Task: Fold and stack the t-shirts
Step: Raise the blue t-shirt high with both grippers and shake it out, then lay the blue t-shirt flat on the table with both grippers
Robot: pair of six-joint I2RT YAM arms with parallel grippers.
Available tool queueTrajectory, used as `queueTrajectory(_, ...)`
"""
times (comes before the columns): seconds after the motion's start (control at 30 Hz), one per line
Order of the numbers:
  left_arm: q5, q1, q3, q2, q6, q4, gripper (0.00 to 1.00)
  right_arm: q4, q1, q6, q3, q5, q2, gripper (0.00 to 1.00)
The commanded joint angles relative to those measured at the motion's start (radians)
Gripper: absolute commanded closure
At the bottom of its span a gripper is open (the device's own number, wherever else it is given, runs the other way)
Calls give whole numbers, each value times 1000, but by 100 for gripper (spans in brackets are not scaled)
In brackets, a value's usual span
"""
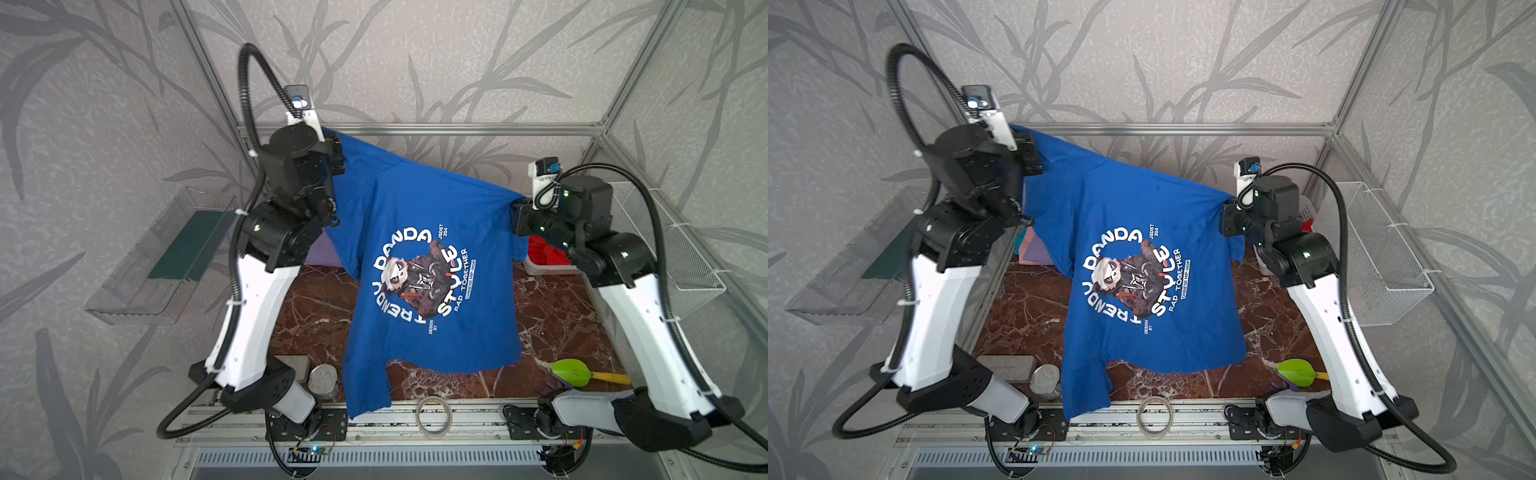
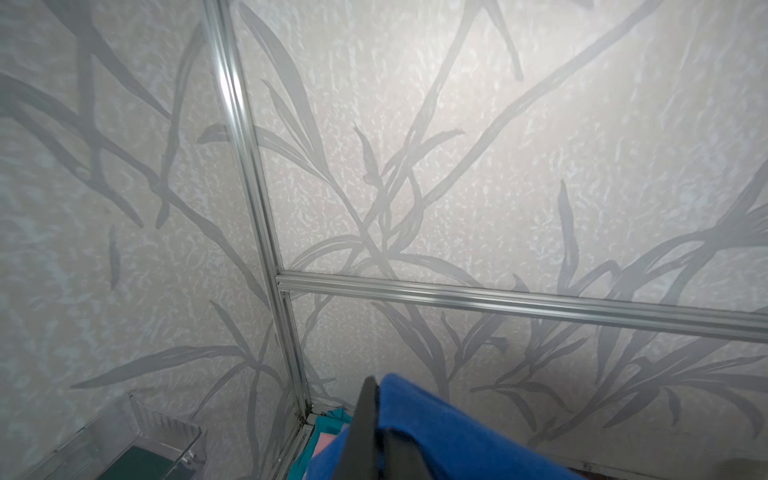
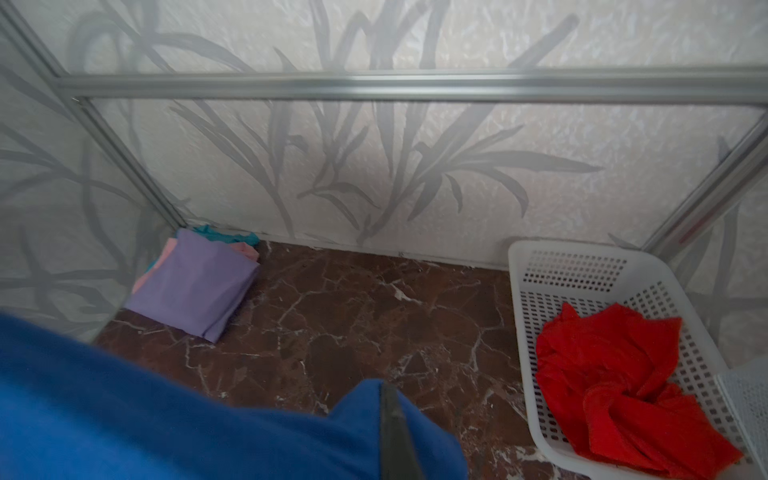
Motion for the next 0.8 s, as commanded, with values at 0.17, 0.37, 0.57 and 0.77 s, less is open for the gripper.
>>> queueTrajectory(0.17,2,92,75,464,-66,-4,100,82,-56,38,-45,154,382,100)
queueTrajectory(0.37,-14,103,278,835,-59,-36,100,94,-53,68,150,128,744,79)
queueTrajectory(0.57,-19,111,324,955,-37,49,33,22,-53,53,463,176,978,52)
queueTrajectory(0.77,-44,111,316,903,-28,38,26,-186,-51,36,754,196,1063,45)
